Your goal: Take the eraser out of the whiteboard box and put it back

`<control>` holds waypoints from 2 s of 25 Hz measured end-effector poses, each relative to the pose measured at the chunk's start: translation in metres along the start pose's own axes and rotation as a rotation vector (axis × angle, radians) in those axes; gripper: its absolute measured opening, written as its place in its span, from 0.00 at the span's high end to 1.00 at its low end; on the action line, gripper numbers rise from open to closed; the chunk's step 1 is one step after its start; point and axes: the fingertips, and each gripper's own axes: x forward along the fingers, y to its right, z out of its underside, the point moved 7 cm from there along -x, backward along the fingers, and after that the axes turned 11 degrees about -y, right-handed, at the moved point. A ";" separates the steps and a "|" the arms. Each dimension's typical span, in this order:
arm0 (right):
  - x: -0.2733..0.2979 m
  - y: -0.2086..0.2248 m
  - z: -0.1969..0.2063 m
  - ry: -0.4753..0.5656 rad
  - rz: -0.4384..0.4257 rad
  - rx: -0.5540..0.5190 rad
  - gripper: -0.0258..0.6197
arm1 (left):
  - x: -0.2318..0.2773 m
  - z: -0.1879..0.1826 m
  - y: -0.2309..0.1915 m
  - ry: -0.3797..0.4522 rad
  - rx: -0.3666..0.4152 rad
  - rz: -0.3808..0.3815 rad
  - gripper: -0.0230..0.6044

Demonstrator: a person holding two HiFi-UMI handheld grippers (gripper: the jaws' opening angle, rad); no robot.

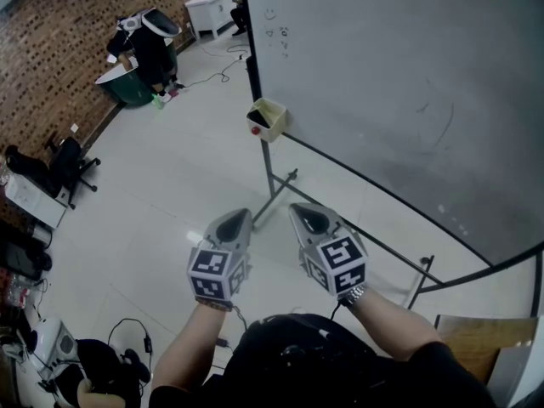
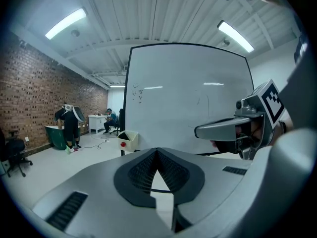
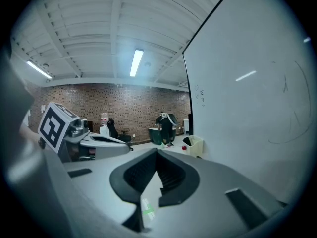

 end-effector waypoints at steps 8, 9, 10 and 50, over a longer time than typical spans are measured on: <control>0.023 0.023 -0.007 -0.010 -0.009 -0.002 0.92 | 0.027 -0.009 -0.012 -0.001 -0.009 -0.007 0.96; 0.027 0.025 -0.008 -0.012 -0.009 -0.003 0.92 | 0.031 -0.010 -0.015 -0.001 -0.010 -0.006 0.96; 0.032 0.028 -0.009 -0.014 -0.008 -0.003 0.92 | 0.036 -0.011 -0.019 0.000 -0.011 -0.004 0.96; 0.324 0.149 -0.101 -0.244 0.109 -0.006 0.63 | 0.250 -0.082 -0.233 -0.090 -0.029 0.181 0.96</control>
